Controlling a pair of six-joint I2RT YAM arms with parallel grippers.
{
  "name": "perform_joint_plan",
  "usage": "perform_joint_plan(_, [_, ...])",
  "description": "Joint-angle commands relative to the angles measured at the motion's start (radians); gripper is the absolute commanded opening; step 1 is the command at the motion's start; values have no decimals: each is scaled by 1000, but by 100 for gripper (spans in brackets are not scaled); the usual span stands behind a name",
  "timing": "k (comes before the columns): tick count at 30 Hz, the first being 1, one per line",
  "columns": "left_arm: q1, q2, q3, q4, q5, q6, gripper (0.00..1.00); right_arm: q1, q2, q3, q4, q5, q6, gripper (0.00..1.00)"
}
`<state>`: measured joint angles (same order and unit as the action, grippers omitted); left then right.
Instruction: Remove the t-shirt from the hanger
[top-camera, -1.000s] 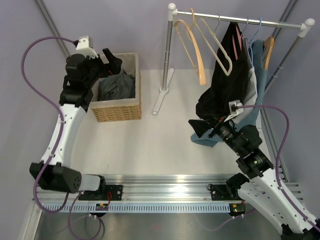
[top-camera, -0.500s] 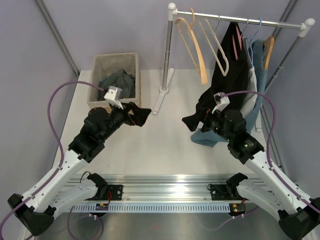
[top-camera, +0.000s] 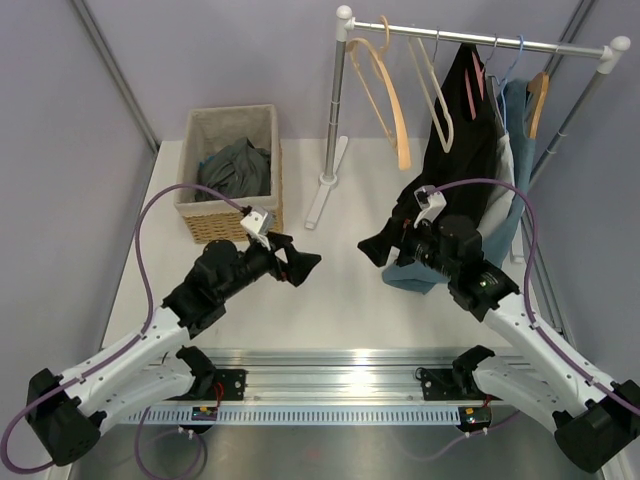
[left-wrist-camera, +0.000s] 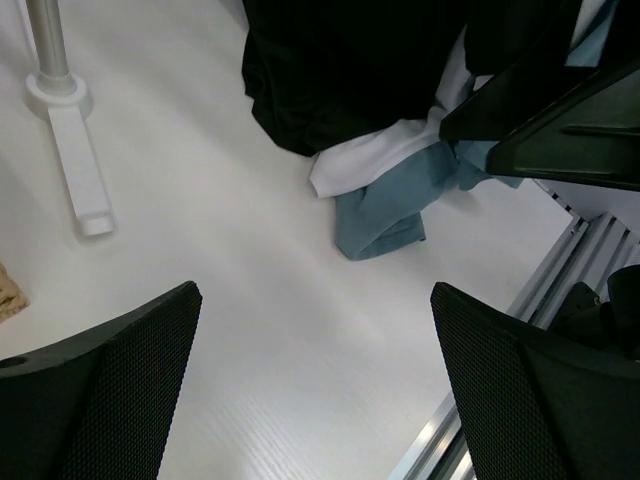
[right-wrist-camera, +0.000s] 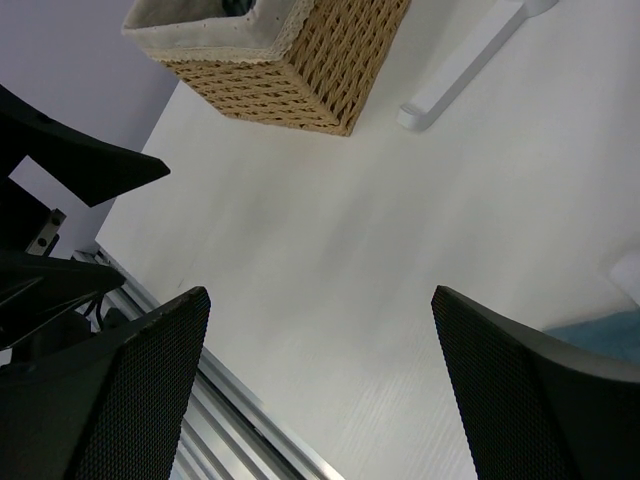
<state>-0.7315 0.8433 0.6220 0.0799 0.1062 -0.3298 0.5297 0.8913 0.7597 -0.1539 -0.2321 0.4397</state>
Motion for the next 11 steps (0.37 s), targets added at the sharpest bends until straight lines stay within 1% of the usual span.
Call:
perform_joint_plan(1, [-3, -65, -28, 139, 32, 35, 99, 7, -18, 1, 66, -38, -24, 99])
perform_joint_plan(4, [-3, -84, -34, 123, -9, 38, 99, 7, -31, -5, 79, -52, -27, 99])
perform_joint_plan(11, [-3, -76, -41, 130, -25, 43, 99, 7, -46, -22, 102, -47, -33, 100])
